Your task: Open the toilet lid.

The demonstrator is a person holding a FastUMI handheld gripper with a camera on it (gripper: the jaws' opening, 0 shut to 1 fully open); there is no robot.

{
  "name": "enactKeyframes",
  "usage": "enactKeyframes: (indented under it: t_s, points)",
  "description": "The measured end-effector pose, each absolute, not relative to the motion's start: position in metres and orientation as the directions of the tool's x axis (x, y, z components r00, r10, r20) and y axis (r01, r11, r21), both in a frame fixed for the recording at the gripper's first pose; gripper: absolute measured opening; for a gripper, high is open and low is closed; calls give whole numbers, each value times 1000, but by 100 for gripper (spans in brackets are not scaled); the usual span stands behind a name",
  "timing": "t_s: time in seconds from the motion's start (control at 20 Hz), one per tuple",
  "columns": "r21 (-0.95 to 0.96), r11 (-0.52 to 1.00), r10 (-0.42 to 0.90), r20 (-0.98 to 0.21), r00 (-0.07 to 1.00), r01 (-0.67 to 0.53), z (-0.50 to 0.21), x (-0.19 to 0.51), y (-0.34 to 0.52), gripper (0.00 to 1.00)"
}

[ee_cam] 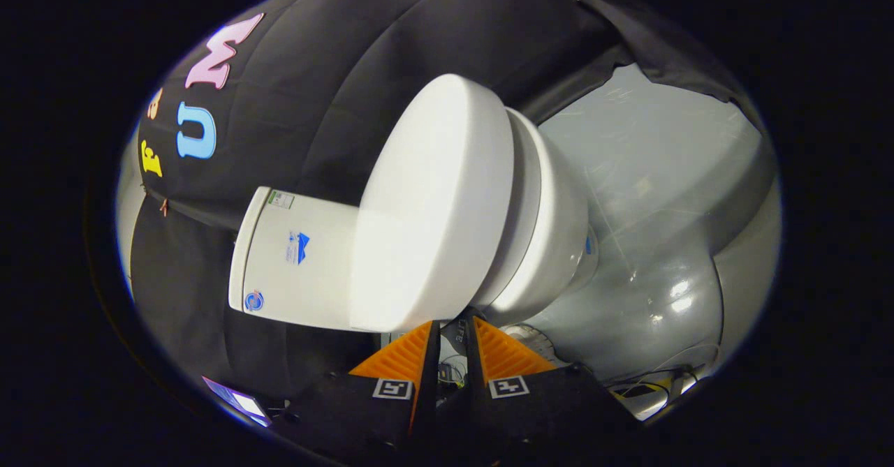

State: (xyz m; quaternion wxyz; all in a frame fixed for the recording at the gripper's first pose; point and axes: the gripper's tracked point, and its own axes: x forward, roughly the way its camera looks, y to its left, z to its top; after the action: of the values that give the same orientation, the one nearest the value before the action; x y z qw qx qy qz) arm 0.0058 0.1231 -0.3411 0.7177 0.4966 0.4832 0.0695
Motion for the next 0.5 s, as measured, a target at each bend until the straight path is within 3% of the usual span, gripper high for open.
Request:
enactKeyframes:
  t_s: [0.5]
  points:
    - [798,446,622,-603,500,406,-339,7,133,25]
